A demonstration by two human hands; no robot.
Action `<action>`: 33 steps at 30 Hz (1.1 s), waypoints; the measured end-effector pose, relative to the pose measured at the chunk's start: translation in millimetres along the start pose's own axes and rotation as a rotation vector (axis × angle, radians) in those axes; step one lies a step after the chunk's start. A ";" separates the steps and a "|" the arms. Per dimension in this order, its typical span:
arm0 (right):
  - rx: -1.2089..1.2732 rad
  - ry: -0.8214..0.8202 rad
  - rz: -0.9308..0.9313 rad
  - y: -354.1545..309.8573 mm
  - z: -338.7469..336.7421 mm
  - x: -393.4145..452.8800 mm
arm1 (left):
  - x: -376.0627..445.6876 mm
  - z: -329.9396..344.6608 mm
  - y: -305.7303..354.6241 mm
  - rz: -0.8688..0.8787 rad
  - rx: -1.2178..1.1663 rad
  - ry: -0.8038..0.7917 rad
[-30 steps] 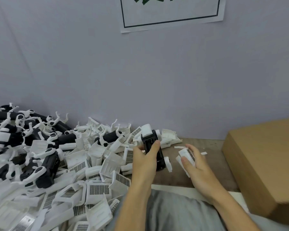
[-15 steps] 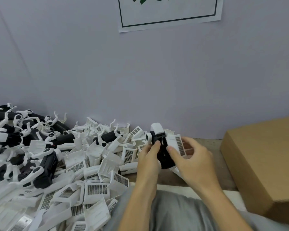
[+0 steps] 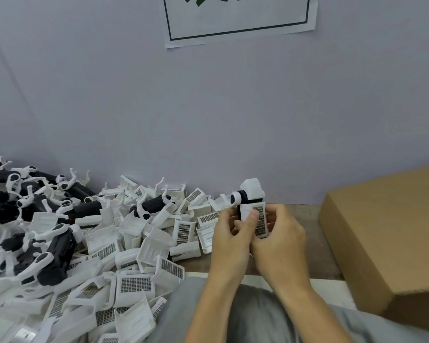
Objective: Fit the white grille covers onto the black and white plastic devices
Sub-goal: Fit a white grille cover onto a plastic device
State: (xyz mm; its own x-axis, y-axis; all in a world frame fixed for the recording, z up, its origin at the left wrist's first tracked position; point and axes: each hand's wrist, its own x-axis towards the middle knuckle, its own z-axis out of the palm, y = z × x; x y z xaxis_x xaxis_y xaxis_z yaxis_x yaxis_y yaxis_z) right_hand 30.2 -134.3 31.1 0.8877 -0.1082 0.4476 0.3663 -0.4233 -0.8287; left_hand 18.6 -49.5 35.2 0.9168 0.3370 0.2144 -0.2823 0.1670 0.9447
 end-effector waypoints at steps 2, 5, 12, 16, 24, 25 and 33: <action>-0.005 -0.086 -0.066 2.2 0.0 -0.2 | 2.6 -3.8 -2.1 -0.021 0.005 0.070; 0.212 -0.203 -0.033 2.7 -2.3 3.1 | 5.2 -11.6 -0.1 -0.049 -0.027 0.086; 0.516 -0.206 0.211 -1.3 -6.7 8.4 | 1.4 -5.9 -3.3 0.106 0.218 0.002; 0.509 -0.177 0.202 -0.6 -5.6 8.3 | 0.9 -7.2 -1.8 0.097 0.207 0.030; 0.465 -0.283 0.155 5.9 -12.2 10.3 | 2.0 -7.9 -2.7 -0.100 0.023 0.029; 0.462 -0.268 0.153 5.8 -12.2 10.6 | 1.8 -8.3 -3.2 -0.067 0.088 0.040; 0.412 -0.204 0.104 7.0 -5.2 8.8 | 2.9 -7.1 -3.0 -0.015 0.059 0.097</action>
State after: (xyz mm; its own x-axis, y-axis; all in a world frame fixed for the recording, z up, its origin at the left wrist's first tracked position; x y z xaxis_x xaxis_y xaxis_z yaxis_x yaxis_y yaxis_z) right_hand 39.1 -142.9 30.9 0.9470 0.0651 0.3145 0.3165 -0.0226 -0.9483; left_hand 20.1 -42.5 31.2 0.8881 0.4236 0.1782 -0.2494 0.1187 0.9611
